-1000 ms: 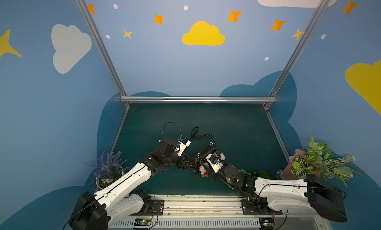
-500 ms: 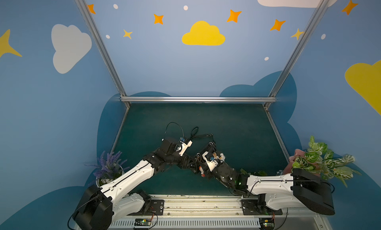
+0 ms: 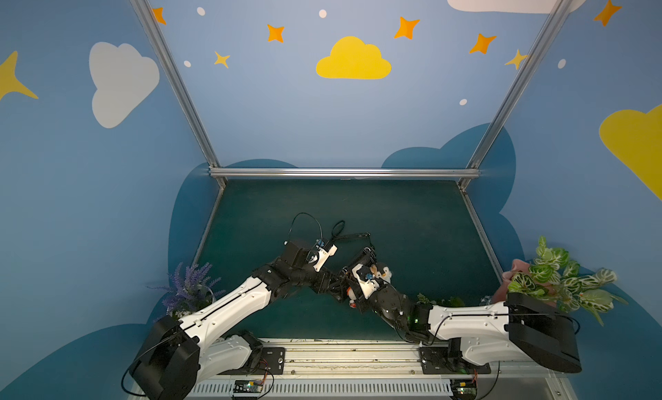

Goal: Remove the decoration from the bag
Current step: Remove the decoration item from the bag.

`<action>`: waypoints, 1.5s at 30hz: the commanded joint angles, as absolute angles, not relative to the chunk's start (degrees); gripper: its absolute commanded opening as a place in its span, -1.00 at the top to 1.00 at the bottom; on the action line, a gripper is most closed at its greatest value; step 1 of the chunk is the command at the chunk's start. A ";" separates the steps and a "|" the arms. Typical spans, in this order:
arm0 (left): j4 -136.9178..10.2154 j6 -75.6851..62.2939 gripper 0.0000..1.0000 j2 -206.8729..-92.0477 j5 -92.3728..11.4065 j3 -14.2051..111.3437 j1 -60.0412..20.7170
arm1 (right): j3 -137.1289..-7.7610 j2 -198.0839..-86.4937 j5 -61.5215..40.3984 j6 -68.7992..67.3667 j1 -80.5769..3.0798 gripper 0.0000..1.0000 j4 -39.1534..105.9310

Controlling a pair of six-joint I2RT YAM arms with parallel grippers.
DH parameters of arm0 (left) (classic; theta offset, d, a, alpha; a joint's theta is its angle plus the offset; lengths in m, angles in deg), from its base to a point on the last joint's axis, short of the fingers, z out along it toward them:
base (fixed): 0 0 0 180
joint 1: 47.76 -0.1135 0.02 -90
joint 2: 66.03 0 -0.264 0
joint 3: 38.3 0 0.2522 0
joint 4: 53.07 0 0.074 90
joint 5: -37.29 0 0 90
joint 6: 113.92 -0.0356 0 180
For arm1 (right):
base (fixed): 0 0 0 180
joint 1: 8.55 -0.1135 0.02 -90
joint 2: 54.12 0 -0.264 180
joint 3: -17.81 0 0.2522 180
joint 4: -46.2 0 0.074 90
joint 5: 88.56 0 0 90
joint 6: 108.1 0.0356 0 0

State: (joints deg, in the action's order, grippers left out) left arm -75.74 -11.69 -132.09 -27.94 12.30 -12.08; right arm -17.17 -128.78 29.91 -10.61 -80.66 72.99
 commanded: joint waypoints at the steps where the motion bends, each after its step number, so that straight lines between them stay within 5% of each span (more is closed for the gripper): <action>1: -75.44 -12.35 0.10 -133.04 -26.51 12.60 -11.26 | -17.56 -128.71 32.42 -10.71 -80.87 0.54 75.41; 6: -75.55 -12.48 0.12 -133.01 -27.04 12.81 -10.95 | -18.18 -129.72 32.61 -10.51 -81.44 0.45 75.49; 18: -76.49 -12.35 0.13 -132.48 -27.38 12.40 -10.83 | -18.65 -130.29 35.18 -9.44 -82.59 0.76 75.79; 45: -75.35 -12.35 0.15 -132.65 -27.58 12.12 -9.32 | -26.63 -125.13 42.70 10.16 -82.29 0.77 53.14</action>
